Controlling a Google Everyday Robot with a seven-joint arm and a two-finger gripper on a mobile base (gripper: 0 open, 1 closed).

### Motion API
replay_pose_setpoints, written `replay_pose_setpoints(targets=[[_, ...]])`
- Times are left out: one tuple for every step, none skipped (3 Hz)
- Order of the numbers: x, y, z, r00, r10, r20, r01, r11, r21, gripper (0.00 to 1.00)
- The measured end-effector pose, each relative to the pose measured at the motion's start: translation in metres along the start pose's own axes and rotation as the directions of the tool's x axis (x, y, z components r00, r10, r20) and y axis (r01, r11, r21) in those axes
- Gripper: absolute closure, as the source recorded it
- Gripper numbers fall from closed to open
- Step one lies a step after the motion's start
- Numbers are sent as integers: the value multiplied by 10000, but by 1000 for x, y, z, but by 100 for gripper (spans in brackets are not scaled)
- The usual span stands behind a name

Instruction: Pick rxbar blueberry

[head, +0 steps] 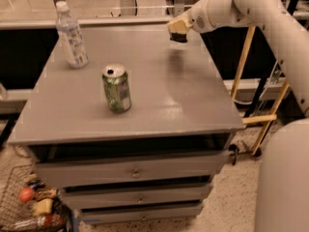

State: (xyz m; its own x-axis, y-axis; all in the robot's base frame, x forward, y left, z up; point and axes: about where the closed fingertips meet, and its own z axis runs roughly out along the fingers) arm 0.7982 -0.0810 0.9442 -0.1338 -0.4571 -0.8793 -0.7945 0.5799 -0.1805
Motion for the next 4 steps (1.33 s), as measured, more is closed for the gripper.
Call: replay_pose_setpoints(targets=[[-23,0,-10,9979,-432,482,438,9990,-104,100],[-33,2,-12,9964,-620,572,636,9976,-256,100],[-41,5,-18,9942,-832,677,864,9952,-455,100],[-43,7,-21,9932,-904,727,942,9943,-505,100]])
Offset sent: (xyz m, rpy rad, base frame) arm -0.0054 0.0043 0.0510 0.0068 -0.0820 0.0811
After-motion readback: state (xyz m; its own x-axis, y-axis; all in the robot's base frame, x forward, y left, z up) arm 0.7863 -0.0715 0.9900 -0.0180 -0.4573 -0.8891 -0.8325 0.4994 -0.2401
